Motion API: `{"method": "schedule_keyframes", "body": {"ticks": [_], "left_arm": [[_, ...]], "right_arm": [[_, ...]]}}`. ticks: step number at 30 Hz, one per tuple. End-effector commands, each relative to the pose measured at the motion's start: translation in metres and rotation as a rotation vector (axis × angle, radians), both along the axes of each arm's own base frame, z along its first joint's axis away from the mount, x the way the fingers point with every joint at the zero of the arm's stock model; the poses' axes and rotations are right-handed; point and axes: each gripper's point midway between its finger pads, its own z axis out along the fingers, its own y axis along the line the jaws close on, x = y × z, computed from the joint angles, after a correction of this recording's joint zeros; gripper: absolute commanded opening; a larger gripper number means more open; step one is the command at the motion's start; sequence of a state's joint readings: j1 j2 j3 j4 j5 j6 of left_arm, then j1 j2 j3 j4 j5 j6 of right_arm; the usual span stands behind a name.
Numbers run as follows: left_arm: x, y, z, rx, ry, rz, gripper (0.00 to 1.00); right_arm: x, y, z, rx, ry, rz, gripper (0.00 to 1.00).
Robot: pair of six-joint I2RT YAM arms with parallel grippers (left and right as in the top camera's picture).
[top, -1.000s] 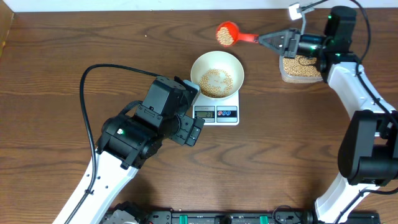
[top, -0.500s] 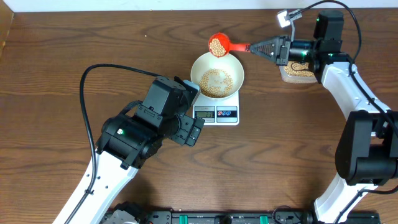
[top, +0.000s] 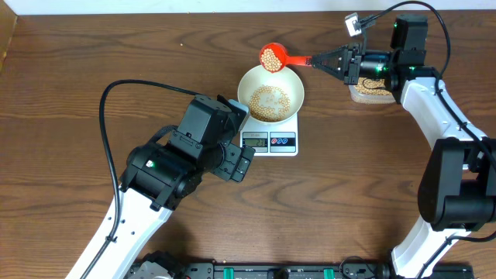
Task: Scoop item into bowl and weigh 50g on scale
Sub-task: 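Carry the filled scoop left over the bowl on the scale, then tilt the scoop with the right gripper to pour chickpeas into bowl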
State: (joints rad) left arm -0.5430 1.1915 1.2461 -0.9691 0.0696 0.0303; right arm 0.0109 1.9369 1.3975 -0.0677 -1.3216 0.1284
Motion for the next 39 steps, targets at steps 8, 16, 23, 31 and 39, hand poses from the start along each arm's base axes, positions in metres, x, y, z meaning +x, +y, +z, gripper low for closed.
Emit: {"method": "schedule_keyframes", "body": {"ticks": [8,16,23,31,39], "left_arm": [[0.004,0.000,0.008,-0.007,-0.017,0.000,0.92],[0.004,-0.001,0.008,-0.007,-0.017,0.000,0.92],[0.004,-0.001,0.008,-0.007,-0.017,0.000,0.92],[0.004,-0.001,0.008,-0.007,-0.017,-0.001,0.92],[0.004,-0.001,0.008,-0.007,-0.017,-0.001,0.92]], "right_arm": [[-0.019,0.014,0.001,0.005,-0.153,0.110,0.01],[-0.023,0.019,-0.001,-0.002,-0.172,0.126,0.01],[-0.023,0.019,-0.001,-0.006,-0.196,0.129,0.01],[-0.021,0.018,-0.003,-0.017,-0.204,0.121,0.01],[-0.020,0.017,-0.009,-0.048,-0.239,0.115,0.01]]}}
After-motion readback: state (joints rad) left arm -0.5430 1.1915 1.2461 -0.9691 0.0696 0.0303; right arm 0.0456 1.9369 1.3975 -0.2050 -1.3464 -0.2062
